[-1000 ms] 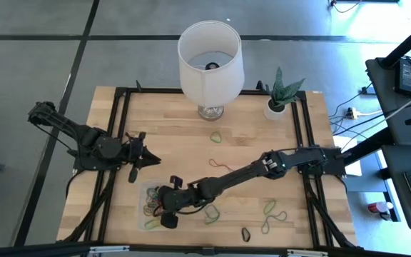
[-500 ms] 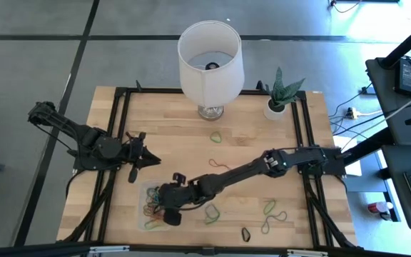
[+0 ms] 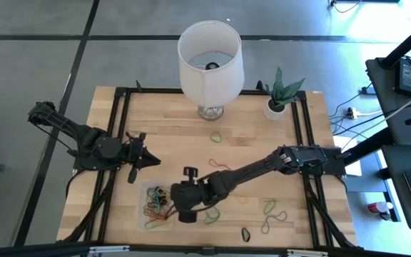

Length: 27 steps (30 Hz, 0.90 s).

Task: Pick and place rubber bands into bin
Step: Put the green rubber band into the transparent bin

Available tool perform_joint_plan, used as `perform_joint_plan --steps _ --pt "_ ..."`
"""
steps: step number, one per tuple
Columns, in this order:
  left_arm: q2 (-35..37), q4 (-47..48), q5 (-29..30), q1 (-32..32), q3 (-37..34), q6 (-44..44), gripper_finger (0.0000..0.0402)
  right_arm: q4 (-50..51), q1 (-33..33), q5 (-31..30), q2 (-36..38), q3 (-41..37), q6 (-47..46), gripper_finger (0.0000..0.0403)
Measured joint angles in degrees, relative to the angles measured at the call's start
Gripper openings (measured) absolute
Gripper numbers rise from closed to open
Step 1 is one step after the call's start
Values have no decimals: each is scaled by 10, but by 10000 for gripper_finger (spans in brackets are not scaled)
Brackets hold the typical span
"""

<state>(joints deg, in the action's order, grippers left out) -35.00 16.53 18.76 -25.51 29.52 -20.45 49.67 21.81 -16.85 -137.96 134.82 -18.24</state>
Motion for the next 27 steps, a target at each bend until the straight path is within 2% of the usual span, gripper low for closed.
perform_joint_plan --steps 4,7,9,13,17,23,27 --pt "0 0 0 0 0 0 22 74 12 0 1 -20 -6 15" --pt "0 0 0 0 0 0 22 62 23 0 8 -72 -26 11" --pt "0 0 0 0 0 -1 22 16 32 1 30 -132 -44 13" --pt "-8 0 6 0 0 -14 22 -134 39 23 118 -318 -91 4" --pt "-46 -1 12 3 0 -37 22 -324 41 22 246 -535 -134 7" --pt "-174 -25 11 45 20 -49 22 -501 44 6 436 -825 -193 4" --pt "-281 -32 5 93 77 -26 24 -561 44 -2 552 -962 -237 5"
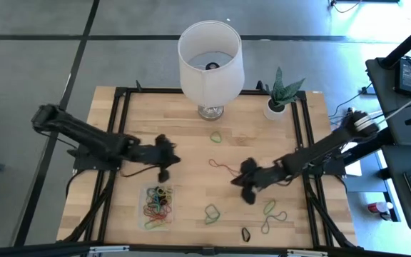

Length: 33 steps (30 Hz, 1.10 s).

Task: Pick and place rubber bands into bin
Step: Put the green rubber band into the transparent bin

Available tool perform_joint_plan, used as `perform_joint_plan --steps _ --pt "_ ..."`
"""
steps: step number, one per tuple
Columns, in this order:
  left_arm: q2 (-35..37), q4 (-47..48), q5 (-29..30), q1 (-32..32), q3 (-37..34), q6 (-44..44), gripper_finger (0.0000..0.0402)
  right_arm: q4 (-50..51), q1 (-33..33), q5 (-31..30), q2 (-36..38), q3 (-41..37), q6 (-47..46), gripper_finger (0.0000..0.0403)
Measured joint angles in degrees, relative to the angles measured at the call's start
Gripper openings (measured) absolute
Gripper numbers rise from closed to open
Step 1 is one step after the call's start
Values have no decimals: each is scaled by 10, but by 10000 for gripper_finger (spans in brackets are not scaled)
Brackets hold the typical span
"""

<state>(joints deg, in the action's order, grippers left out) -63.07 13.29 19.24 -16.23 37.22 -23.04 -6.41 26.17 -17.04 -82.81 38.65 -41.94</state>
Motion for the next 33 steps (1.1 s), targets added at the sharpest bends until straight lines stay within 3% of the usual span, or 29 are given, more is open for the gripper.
perform_joint_plan --steps 7,17,24,33 --pt "-199 -3 -71 94 148 62 64 -6 0 3 164 -141 -26 3" --pt "-429 10 -99 198 350 139 180 -6 0 21 303 -229 25 4" --pt "-526 76 -121 244 447 165 223 9 0 53 341 -245 61 5" --pt "-585 108 -140 265 471 237 217 38 0 77 360 -245 94 6"
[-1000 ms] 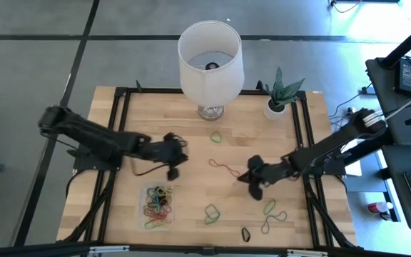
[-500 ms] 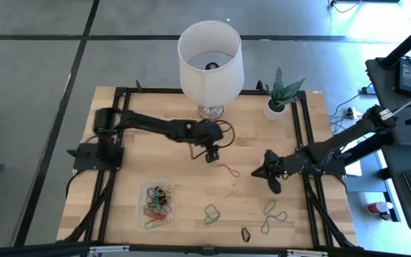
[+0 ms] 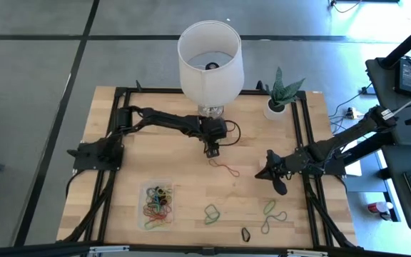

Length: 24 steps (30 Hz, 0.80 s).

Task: Pick and place rubber bands into bin
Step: Put the green rubber band into the transparent bin

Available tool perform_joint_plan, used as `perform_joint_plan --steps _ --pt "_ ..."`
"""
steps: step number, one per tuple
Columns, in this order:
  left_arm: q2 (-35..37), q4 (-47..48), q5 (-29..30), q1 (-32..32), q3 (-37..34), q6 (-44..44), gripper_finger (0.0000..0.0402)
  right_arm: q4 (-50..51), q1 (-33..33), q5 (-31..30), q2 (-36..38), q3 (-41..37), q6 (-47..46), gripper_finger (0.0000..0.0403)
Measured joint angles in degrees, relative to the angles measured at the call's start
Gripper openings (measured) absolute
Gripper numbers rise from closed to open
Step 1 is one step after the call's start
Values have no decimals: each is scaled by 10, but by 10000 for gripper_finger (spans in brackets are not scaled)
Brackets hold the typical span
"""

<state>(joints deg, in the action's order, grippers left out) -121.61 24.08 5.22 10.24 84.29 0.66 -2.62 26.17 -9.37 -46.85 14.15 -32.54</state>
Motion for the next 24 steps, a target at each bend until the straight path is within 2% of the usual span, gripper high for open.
perform_joint_plan --steps 4,6,9,12,13,16,19,24 --pt "-14 9 2 0 2 19 204 25 0 2 14 0 -2 6" --pt "-19 19 -3 0 4 13 184 30 0 5 21 0 -3 6" --pt "-20 35 -18 2 4 -7 122 32 0 5 25 0 -13 6" --pt "-13 41 -21 2 2 -21 29 30 0 5 25 0 -17 6" --pt "-9 44 -22 1 1 -26 17 30 0 5 25 0 -17 6" --pt "14 83 -38 -13 -4 -50 4 27 0 5 25 0 -18 6" --pt "68 123 -38 -34 -3 -80 3 26 0 5 25 0 -19 6" --pt "177 191 10 -96 -2 -150 3 23 -1 0 25 0 -17 6"
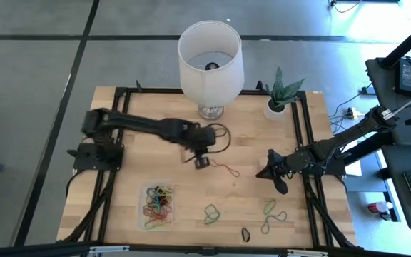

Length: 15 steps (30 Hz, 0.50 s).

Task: Pick and place rubber bands into bin
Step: Put the green rubber band into the transparent bin

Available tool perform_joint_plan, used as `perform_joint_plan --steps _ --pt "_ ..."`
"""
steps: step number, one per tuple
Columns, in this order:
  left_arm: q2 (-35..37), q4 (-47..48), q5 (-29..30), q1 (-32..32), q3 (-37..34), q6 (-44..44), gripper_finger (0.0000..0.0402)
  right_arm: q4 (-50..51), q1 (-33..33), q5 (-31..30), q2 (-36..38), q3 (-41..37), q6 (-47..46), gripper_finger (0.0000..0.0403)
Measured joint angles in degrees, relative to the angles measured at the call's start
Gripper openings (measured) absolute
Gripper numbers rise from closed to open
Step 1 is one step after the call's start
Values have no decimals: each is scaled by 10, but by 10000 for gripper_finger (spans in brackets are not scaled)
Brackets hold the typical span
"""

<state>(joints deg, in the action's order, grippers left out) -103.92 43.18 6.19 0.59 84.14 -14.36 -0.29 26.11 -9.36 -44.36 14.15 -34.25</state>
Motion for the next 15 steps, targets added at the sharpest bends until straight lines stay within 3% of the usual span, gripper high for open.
perform_joint_plan --steps 7,15 --pt "122 58 66 -124 1 -131 2 -1 -1 -24 0 0 16 6" --pt "115 149 72 -255 -11 -304 2 -4 -1 -46 0 0 18 6"
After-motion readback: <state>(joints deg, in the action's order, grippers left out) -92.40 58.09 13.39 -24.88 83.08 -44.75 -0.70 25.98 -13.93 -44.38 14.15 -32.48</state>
